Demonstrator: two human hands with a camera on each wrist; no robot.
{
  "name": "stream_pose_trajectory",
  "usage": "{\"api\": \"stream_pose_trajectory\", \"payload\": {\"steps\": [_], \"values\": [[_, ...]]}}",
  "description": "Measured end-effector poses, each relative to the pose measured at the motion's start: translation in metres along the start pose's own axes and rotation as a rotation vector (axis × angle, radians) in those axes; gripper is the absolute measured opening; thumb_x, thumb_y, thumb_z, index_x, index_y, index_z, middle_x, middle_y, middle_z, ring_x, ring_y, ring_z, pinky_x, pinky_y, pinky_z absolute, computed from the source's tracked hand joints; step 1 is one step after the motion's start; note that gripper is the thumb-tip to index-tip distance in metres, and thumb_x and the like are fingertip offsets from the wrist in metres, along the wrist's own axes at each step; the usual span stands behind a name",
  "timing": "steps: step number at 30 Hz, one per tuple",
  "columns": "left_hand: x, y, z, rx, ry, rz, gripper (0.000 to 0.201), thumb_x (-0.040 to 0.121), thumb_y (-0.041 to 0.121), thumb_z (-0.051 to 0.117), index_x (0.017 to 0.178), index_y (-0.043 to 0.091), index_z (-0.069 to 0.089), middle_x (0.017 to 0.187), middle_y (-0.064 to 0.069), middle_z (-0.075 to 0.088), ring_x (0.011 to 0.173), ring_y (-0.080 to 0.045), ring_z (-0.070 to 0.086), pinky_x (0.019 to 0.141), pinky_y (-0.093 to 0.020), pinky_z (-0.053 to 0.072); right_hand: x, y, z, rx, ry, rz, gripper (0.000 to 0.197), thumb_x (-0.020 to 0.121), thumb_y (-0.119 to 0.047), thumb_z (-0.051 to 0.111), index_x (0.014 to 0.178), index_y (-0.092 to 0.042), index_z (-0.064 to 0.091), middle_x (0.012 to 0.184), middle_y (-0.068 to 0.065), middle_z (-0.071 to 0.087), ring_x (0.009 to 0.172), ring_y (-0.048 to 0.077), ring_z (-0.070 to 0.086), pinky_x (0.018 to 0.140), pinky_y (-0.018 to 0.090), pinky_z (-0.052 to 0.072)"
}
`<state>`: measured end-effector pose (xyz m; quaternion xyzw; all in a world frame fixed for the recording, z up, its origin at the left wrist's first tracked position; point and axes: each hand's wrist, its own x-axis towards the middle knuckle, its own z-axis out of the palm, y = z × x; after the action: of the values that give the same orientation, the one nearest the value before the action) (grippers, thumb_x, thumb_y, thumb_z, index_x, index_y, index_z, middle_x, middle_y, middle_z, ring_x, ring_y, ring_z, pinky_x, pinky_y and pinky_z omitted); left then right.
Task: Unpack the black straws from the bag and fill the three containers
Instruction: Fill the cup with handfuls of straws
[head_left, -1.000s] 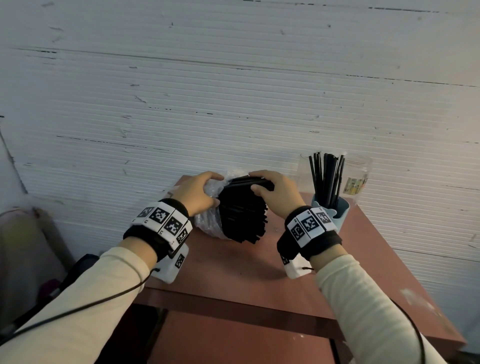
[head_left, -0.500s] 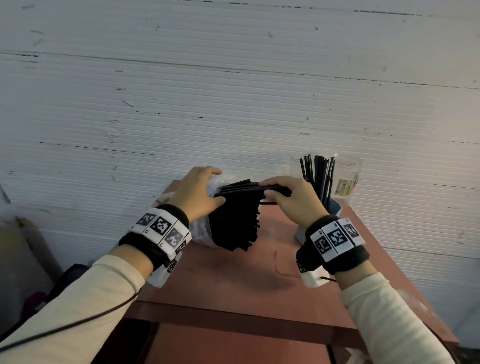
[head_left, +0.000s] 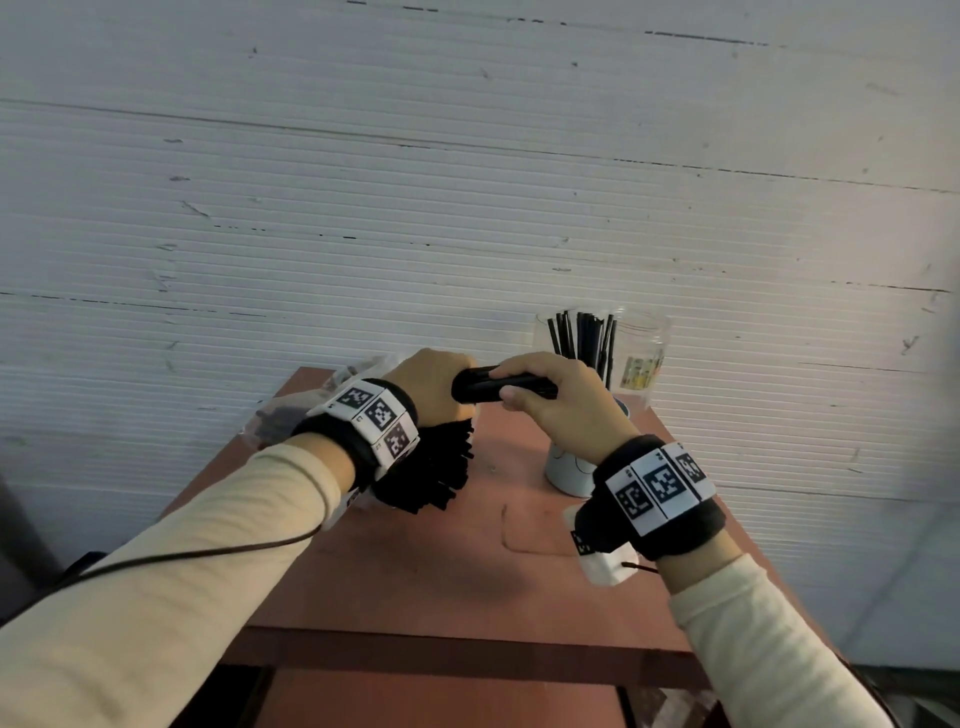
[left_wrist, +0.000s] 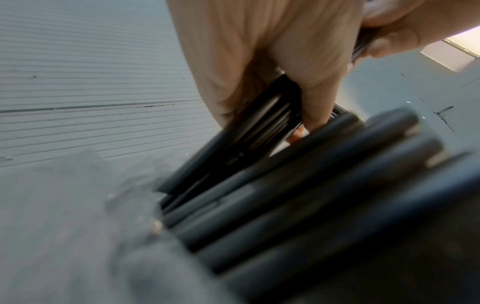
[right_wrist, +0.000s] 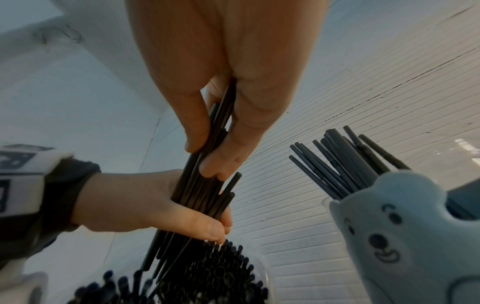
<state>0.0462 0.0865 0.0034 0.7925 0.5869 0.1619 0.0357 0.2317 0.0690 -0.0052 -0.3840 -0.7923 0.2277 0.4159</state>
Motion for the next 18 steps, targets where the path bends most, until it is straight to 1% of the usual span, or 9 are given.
{"api": "stream_pose_trajectory", "payload": {"steps": [2,4,6,8,10,12,14,15,18], "values": [[-0.002,0.003,0.000,-0.023,0.033,0.021,0.016,0.087,0.026,0.061,0.076,0.025,0.050,0.072,0.005,0.056,0.077,-0.021,0.057,0.065,-0.028,0.037,0.000,-0.002,-0.004,0.033,0.000,-0.013,0.019,0.090,-0.010,0.065,0.106,-0.018,0.071,0.103,-0.003,0.070,0.086,0.010,0.067,0.083,0.024,0.053],[-0.003,0.005,-0.001,-0.087,0.054,0.036,0.016,0.089,0.030,0.060,0.077,0.027,0.051,0.074,0.007,0.058,0.077,-0.019,0.058,0.064,-0.026,0.038,-0.002,-0.007,-0.009,0.030,-0.006,-0.039,0.018,0.093,-0.015,0.061,0.109,-0.019,0.070,0.102,-0.008,0.068,0.085,0.002,0.064,0.081,0.020,0.050],[-0.005,0.005,-0.002,-0.199,0.075,0.042,0.012,0.090,0.034,0.061,0.094,0.023,0.060,0.086,0.003,0.065,0.083,-0.018,0.062,0.070,-0.027,0.044,-0.004,-0.014,-0.014,0.017,0.016,-0.086,0.019,0.094,-0.018,0.060,0.111,-0.021,0.070,0.104,-0.011,0.068,0.094,-0.002,0.061,0.086,0.015,0.045],[-0.006,0.008,-0.004,-0.290,0.106,0.043,0.023,0.091,0.035,0.059,0.111,0.023,0.061,0.095,-0.001,0.068,0.088,-0.019,0.064,0.078,-0.030,0.049,-0.005,-0.022,-0.020,0.032,0.088,-0.136,0.020,0.093,-0.018,0.063,0.111,-0.022,0.070,0.108,-0.011,0.068,0.103,0.000,0.060,0.091,0.014,0.044],[-0.007,0.015,-0.009,-0.369,0.162,0.078,0.027,0.092,0.034,0.060,0.116,0.022,0.060,0.097,-0.003,0.069,0.088,-0.019,0.064,0.080,-0.034,0.050,-0.006,-0.034,-0.027,0.060,0.184,-0.183,0.022,0.089,-0.018,0.068,0.110,-0.024,0.070,0.110,-0.010,0.066,0.103,0.003,0.060,0.090,0.018,0.047],[-0.007,0.024,-0.017,-0.475,0.219,0.135,0.028,0.092,0.032,0.062,0.118,0.022,0.060,0.098,-0.003,0.068,0.087,-0.016,0.063,0.077,-0.030,0.048,-0.005,-0.049,-0.037,0.122,0.253,-0.201,0.027,0.086,-0.017,0.071,0.111,-0.026,0.068,0.110,-0.008,0.065,0.096,0.007,0.062,0.087,0.024,0.051],[-0.007,0.038,-0.028,-0.573,0.245,0.189,0.028,0.091,0.033,0.063,0.118,0.025,0.060,0.100,-0.001,0.068,0.091,-0.013,0.063,0.079,-0.026,0.047,-0.004,-0.068,-0.047,0.220,0.287,-0.248,0.033,0.086,-0.009,0.070,0.116,-0.021,0.064,0.112,-0.006,0.064,0.095,0.007,0.063,0.088,0.026,0.052],[-0.006,0.045,-0.034,-0.622,0.249,0.220,0.026,0.090,0.035,0.063,0.115,0.027,0.060,0.099,0.001,0.068,0.091,-0.013,0.063,0.081,-0.027,0.048,-0.003,-0.078,-0.052,0.255,0.304,-0.290,0.036,0.086,-0.005,0.068,0.118,-0.020,0.060,0.116,-0.005,0.062,0.101,0.006,0.062,0.092,0.027,0.052],[-0.007,0.071,-0.050,-0.744,0.272,0.297,0.021,0.087,0.035,0.064,0.102,0.021,0.060,0.081,-0.001,0.062,0.070,-0.011,0.058,0.071,-0.035,0.050,0.000,-0.104,-0.065,0.279,0.337,-0.408,0.049,0.087,0.003,0.061,0.128,-0.019,0.047,0.126,-0.001,0.057,0.117,0.012,0.057,0.097,0.038,0.052]]}}
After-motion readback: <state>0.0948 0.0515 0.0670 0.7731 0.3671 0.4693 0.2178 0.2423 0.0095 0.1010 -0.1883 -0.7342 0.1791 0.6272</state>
